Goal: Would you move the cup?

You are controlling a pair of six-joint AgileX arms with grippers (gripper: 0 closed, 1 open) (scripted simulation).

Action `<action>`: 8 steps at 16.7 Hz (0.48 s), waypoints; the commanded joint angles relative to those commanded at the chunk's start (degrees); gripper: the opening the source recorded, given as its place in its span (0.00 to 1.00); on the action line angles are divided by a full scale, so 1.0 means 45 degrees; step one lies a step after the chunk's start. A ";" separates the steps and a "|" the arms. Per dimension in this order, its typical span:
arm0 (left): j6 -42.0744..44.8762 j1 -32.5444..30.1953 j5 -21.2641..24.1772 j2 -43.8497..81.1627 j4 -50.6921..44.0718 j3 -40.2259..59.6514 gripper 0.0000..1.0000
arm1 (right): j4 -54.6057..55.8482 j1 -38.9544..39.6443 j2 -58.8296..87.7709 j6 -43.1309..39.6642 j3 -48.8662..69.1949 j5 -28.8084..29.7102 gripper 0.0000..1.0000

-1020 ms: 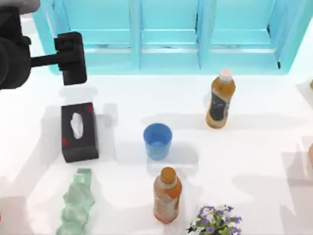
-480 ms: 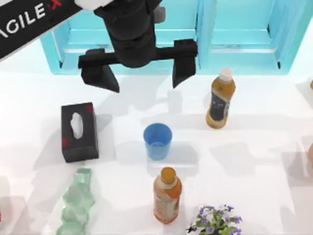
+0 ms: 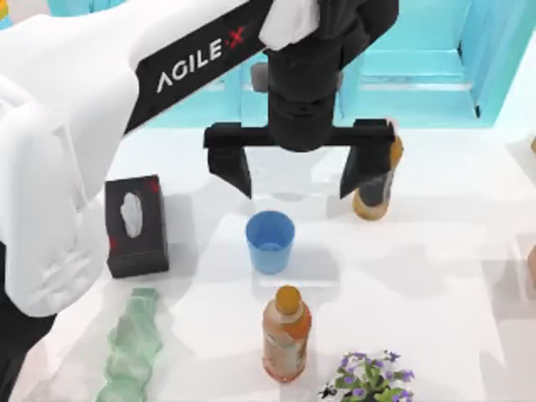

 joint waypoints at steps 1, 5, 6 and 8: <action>0.0000 0.0000 0.0000 0.0000 0.0000 0.0000 1.00 | 0.0000 0.0000 0.0000 0.0000 0.0000 0.0000 1.00; 0.0018 0.0060 0.0001 -0.0014 0.0067 -0.0069 1.00 | 0.0000 0.0000 0.0000 0.0000 0.0000 0.0000 1.00; 0.0033 0.0053 0.0001 -0.0015 0.0235 -0.0238 1.00 | 0.0000 0.0000 0.0000 0.0000 0.0000 0.0000 1.00; 0.0053 0.0048 0.0000 0.0009 0.0962 -0.0966 1.00 | 0.0000 0.0000 0.0000 0.0000 0.0000 0.0000 1.00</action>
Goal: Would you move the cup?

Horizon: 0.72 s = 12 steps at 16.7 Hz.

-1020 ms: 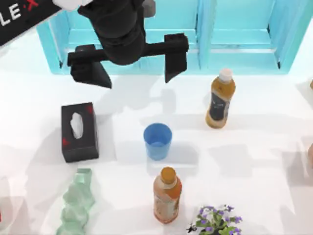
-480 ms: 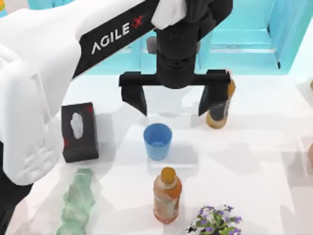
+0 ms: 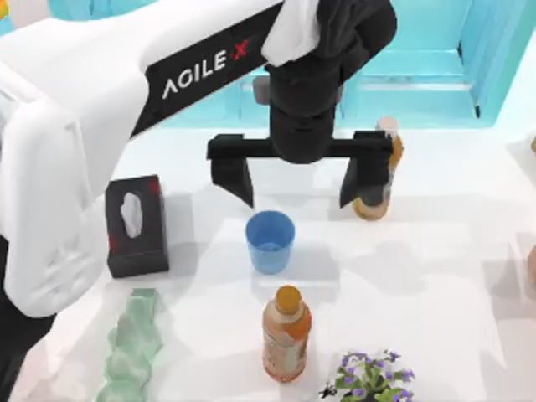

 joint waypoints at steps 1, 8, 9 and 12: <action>0.0002 0.0003 0.0000 0.0024 0.0539 -0.0515 1.00 | 0.0000 0.0000 0.0000 0.0000 0.0000 0.0000 1.00; -0.0018 -0.0016 0.0003 0.0272 0.3882 -0.3594 1.00 | 0.0000 0.0000 0.0000 0.0000 0.0000 0.0000 1.00; -0.0018 -0.0017 0.0003 0.0276 0.3900 -0.3612 1.00 | 0.0000 0.0000 0.0000 0.0000 0.0000 0.0000 1.00; -0.0018 -0.0017 0.0003 0.0276 0.3900 -0.3612 1.00 | 0.0000 0.0000 0.0000 0.0000 0.0000 0.0000 1.00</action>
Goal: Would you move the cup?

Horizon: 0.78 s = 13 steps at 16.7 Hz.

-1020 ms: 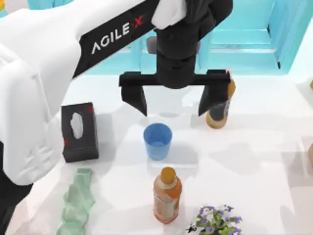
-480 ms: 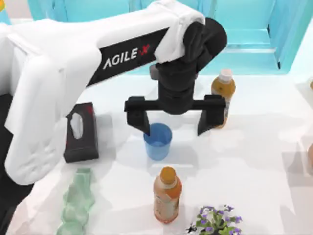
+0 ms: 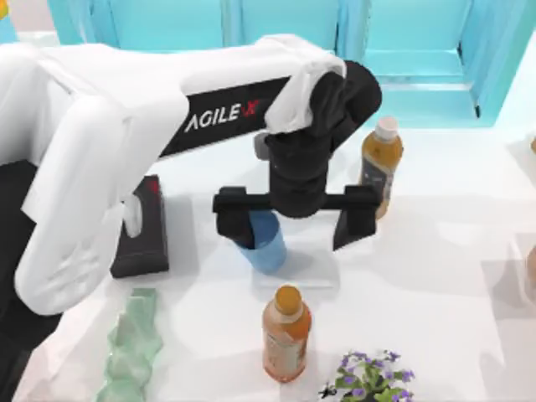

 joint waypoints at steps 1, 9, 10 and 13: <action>0.0000 0.0000 0.0000 0.0000 0.0000 0.0000 0.92 | 0.0000 0.0000 0.0000 0.0000 0.0000 0.0000 1.00; 0.0000 0.0000 0.0000 0.0000 0.0000 0.0000 0.32 | 0.0000 0.0000 0.0000 0.0000 0.0000 0.0000 1.00; 0.0000 0.0000 0.0000 0.0000 0.0000 0.0000 0.25 | 0.0000 0.0000 0.0000 0.0000 0.0000 0.0000 1.00; 0.0000 0.0000 0.0000 0.0000 0.0000 0.0000 0.02 | 0.0000 0.0000 0.0000 0.0000 0.0000 0.0000 1.00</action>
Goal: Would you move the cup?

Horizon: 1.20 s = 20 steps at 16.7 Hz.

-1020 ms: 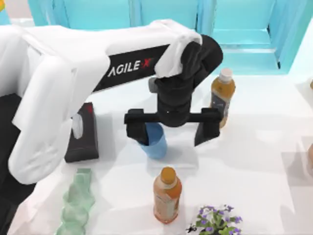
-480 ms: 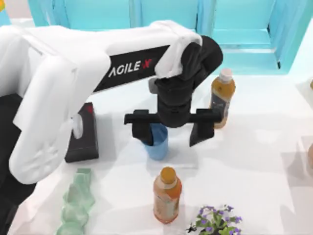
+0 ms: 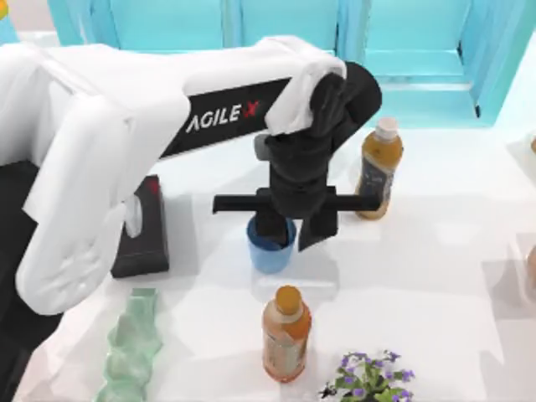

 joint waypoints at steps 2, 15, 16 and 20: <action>0.0000 0.0000 0.0000 0.0000 0.0000 0.0000 0.00 | 0.0000 0.0000 0.0000 0.0000 0.0000 0.0000 1.00; 0.2006 0.1073 0.0337 -0.1788 -0.0927 -0.0892 0.00 | 0.0000 0.0000 0.0000 0.0000 0.0000 0.0000 1.00; 0.2662 0.1487 0.0395 -0.2335 -0.1190 -0.1213 0.00 | 0.0000 0.0000 0.0000 0.0000 0.0000 0.0000 1.00; 0.5409 0.3883 0.0411 -0.4540 -0.1946 -0.2739 0.00 | 0.0000 0.0000 0.0000 0.0000 0.0000 0.0000 1.00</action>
